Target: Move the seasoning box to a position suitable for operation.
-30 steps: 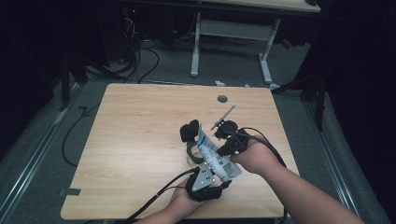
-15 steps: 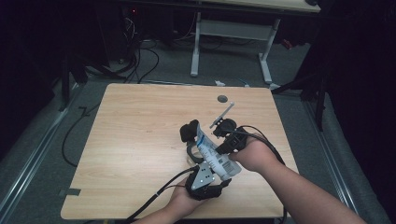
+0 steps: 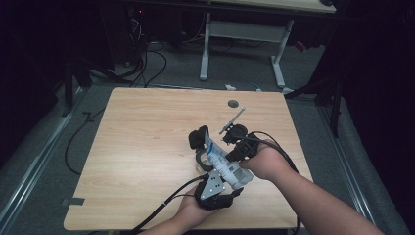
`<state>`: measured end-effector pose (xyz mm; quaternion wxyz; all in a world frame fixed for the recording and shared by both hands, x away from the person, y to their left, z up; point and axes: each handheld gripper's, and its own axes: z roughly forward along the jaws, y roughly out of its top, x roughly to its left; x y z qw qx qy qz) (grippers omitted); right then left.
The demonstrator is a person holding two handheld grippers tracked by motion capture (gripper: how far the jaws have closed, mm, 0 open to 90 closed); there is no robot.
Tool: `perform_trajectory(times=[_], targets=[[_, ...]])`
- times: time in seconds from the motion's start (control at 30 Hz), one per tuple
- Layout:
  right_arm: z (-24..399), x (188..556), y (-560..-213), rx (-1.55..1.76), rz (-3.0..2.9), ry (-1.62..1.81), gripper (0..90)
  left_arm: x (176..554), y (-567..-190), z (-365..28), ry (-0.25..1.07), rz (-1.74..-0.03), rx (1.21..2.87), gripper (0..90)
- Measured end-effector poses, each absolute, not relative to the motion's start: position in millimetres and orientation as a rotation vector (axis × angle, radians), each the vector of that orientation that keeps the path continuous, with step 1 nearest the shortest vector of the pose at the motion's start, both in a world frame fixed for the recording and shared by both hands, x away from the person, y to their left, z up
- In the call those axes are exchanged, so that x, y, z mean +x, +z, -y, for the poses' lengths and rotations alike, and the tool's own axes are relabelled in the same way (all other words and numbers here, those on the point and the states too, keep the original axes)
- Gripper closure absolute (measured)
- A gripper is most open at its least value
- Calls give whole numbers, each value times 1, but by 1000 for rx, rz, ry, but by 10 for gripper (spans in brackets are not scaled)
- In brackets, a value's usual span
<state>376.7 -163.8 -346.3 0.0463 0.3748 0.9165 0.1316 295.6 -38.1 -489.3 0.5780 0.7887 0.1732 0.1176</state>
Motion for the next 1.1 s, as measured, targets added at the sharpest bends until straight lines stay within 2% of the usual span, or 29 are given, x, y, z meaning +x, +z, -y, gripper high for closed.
perform_trajectory(times=[1.1], targets=[[162, 378, -345, 1132, -2799, 399, 897, 296, -489, 37, 290, -401, 1838, 507]])
